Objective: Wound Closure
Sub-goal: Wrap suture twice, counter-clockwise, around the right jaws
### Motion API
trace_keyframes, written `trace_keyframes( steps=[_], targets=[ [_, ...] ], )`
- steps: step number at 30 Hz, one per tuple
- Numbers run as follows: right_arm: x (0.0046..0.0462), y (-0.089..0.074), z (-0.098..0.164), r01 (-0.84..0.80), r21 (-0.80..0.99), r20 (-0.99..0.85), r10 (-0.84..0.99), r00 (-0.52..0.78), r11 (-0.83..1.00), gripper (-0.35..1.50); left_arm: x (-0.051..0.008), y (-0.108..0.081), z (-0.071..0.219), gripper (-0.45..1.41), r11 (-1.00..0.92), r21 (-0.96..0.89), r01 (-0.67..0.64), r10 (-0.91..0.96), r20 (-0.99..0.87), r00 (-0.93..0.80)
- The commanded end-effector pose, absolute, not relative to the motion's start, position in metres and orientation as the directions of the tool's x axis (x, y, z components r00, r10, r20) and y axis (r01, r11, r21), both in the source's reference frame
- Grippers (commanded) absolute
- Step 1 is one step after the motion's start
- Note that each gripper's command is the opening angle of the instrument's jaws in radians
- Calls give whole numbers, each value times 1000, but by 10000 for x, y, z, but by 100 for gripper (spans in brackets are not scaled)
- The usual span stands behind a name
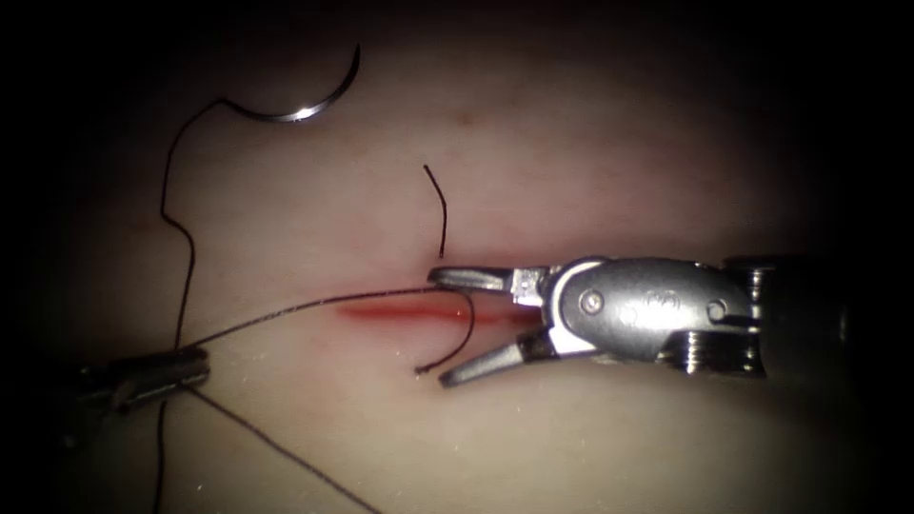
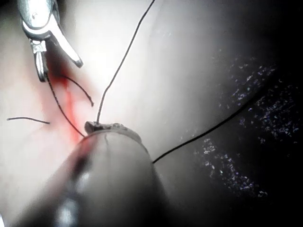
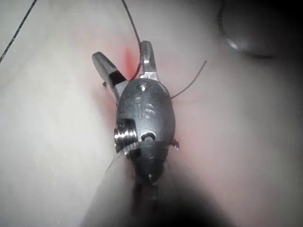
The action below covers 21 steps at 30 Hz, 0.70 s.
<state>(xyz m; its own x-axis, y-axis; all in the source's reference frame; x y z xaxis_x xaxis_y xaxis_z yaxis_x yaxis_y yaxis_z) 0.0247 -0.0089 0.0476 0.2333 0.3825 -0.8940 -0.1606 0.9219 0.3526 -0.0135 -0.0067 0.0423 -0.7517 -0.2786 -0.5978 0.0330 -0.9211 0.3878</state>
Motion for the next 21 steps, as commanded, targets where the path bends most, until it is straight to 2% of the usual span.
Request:
trace_keyframes(
  steps=[1,8,10,11,12,13,14,21],
  targets=[
    [248,-89,480,-159,355,-895,384,227,921,133,-139,-71,429,-45,-922,385,35,-279,-600,-750],
    [213,-79,473,-190,368,-895,403,194,910,130,-130,-71,428,-45,-924,382,31,-275,-602,-749],
    [201,-72,470,-207,375,-894,412,177,904,113,-130,-71,428,-45,-922,385,36,-280,-600,-749],
    [189,-65,469,-226,382,-895,419,152,896,27,-130,-71,428,-45,-919,392,45,-291,-597,-747],
    [189,-65,469,-226,382,-895,419,152,896,27,-130,-71,428,-45,-919,392,45,-291,-597,-747],
    [185,-63,470,-216,385,-896,420,145,897,-25,-130,-71,428,-45,-916,399,54,-302,-592,-747],
    [183,-59,471,-219,386,-895,421,148,896,-35,-130,-71,428,-45,-916,398,54,-302,-592,-747],
    [216,-45,513,-229,368,-904,404,138,901,-35,-134,-66,427,-45,-906,416,75,-332,-592,-734]
  ],
)
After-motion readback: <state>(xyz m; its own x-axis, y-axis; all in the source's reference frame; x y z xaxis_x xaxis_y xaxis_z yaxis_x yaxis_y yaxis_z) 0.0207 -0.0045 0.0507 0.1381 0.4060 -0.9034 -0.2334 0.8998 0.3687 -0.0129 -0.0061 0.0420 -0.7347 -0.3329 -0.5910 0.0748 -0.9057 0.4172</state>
